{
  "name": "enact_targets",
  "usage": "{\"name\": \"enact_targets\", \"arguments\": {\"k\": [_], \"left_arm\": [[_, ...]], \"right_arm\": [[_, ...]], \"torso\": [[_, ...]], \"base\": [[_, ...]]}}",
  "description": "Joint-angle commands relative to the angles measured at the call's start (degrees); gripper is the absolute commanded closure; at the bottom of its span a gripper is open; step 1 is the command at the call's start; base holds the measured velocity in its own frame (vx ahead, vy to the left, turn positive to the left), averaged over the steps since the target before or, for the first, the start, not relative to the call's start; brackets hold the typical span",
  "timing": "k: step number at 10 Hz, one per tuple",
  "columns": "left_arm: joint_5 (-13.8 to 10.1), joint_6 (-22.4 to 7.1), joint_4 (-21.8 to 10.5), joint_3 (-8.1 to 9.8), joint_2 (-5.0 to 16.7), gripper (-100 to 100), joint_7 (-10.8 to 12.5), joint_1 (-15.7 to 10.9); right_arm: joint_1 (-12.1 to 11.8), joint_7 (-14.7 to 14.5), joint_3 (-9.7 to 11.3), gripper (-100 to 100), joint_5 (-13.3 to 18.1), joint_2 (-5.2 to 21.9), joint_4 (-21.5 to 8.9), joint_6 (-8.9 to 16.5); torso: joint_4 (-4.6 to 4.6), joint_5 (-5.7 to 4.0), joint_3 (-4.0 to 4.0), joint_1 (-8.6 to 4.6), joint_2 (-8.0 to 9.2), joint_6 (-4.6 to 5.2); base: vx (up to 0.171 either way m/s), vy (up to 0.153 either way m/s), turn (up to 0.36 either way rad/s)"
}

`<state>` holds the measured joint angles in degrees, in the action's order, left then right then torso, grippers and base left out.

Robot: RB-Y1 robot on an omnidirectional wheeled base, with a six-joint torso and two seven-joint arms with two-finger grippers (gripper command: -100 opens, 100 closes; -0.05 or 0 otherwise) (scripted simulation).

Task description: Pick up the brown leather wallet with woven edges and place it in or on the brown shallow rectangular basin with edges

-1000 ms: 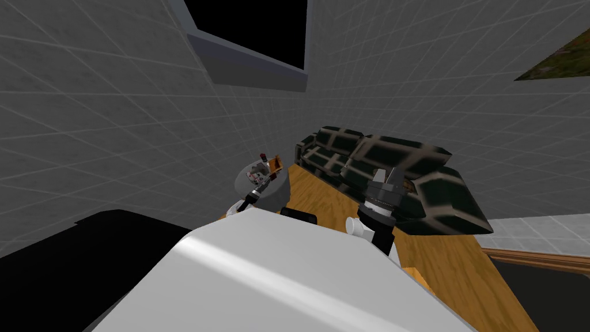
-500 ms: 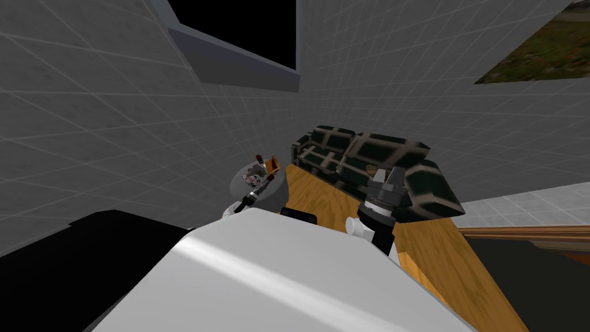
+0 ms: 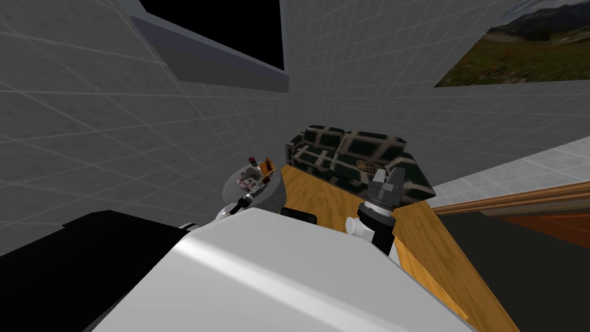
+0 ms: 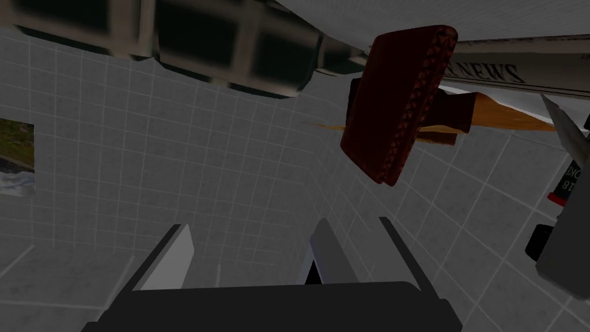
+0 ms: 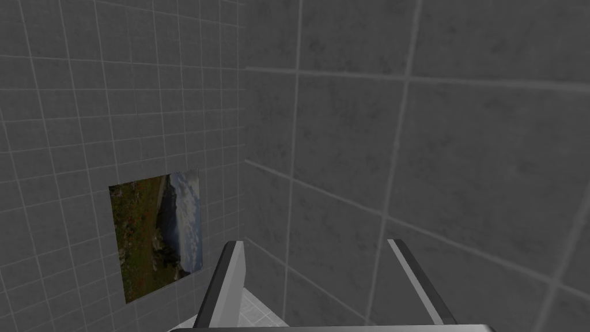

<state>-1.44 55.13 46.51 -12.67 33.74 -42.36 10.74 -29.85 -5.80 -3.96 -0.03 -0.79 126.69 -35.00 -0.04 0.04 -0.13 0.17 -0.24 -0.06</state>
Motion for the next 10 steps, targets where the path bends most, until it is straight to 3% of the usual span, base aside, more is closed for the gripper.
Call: {"name": "enact_targets", "arguments": {"k": [1, 2, 3, 6, 10], "left_arm": [[-0.08, 0.6, -2.79, -0.58, 0.51, -100, -1.15, -0.6], [-0.08, 0.6, -2.79, -0.58, 0.51, -100, -1.15, -0.6], [-0.25, 1.31, -4.3, -1.44, 1.39, -100, -2.68, -1.24], [-0.42, 1.98, -7.73, -2.26, 2.21, -100, -4.14, -1.84], [-1.02, 4.15, -15.16, -5.0, 4.77, -100, -8.89, -3.8]], "right_arm": [[0.0, 0.0, 0.0, 0, 0.0, 0.0, 0.0, 0.0], [-0.01, 0.0, -0.01, 0, 0.0, 0.0, 0.0, 0.0], [-0.01, 0.0, -0.01, 0, 0.0, 0.0, 0.0, 0.0], [0.0, 0.0, 0.0, 0, 0.0, 0.0, 0.0, 0.0], [-0.01, 0.0, 0.0, 0, 0.0, 0.0, 0.0, 0.0]], "torso": [[0.0, 0.0, 0.0, 0.0, 0.0, 0.0], [-0.01, 0.0, -0.01, -0.02, -0.01, -0.05], [-0.01, -0.01, 0.0, -0.08, 0.0, -0.05], [-0.01, -0.01, -0.02, -0.06, -0.04, -0.01], [-0.02, 0.0, -0.05, -0.03, -0.09, -0.02]], "base": [[0.005, 0.027, -0.092], [0.003, 0.012, 0.024], [0.004, 0.009, -0.136], [0.008, 0.018, -0.12], [0.018, 0.024, -0.168]]}}
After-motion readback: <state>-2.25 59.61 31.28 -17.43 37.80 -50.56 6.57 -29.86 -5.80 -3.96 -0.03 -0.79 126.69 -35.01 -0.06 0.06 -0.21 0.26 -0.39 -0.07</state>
